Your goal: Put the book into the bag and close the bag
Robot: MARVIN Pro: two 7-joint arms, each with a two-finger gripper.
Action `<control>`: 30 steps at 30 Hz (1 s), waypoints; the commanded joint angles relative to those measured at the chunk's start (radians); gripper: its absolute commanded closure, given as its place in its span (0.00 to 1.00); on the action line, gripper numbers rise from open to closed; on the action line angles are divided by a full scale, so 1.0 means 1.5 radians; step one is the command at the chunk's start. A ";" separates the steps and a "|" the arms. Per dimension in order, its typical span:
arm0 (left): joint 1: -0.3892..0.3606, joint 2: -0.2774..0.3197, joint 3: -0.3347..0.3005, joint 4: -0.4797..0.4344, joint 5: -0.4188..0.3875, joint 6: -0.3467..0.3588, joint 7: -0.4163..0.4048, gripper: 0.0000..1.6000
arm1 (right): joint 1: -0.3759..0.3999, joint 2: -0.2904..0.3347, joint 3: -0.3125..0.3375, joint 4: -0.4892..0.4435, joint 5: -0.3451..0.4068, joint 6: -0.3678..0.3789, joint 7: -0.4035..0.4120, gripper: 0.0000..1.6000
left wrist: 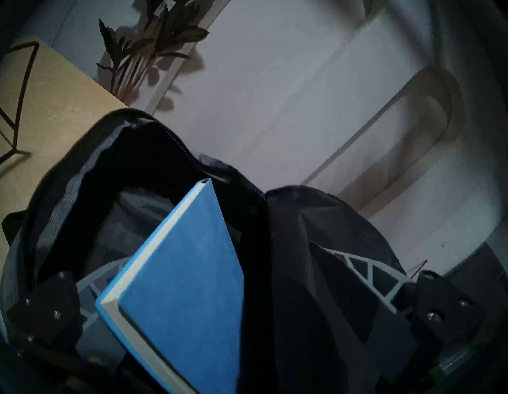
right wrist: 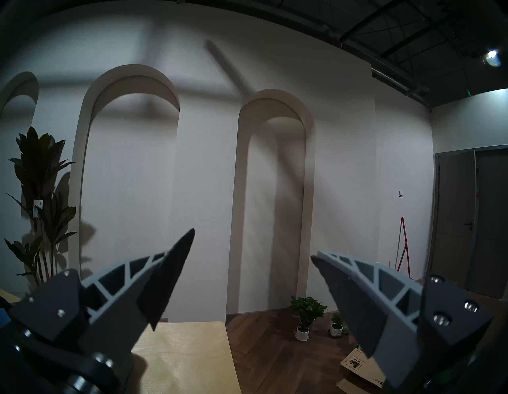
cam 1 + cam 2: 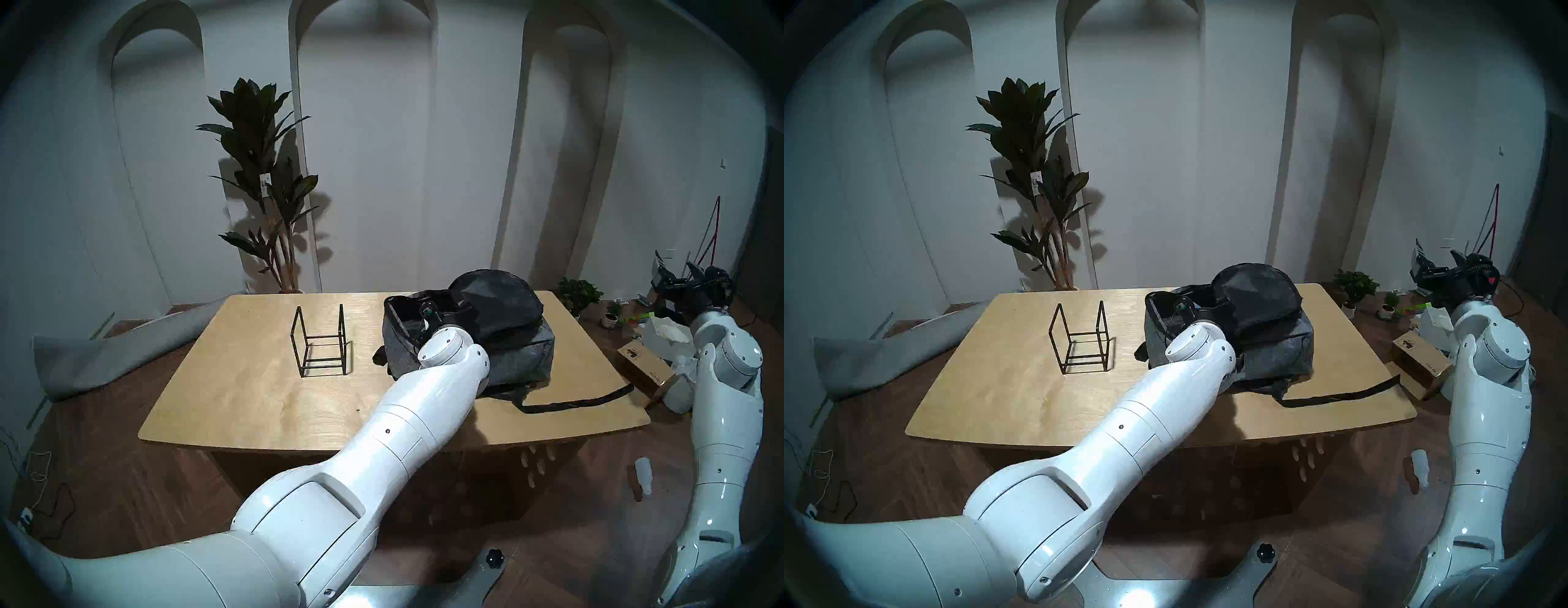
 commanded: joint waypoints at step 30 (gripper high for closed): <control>-0.073 0.042 0.199 -0.029 0.349 0.062 0.156 0.00 | 0.014 0.004 0.013 0.027 0.021 -0.021 0.027 0.00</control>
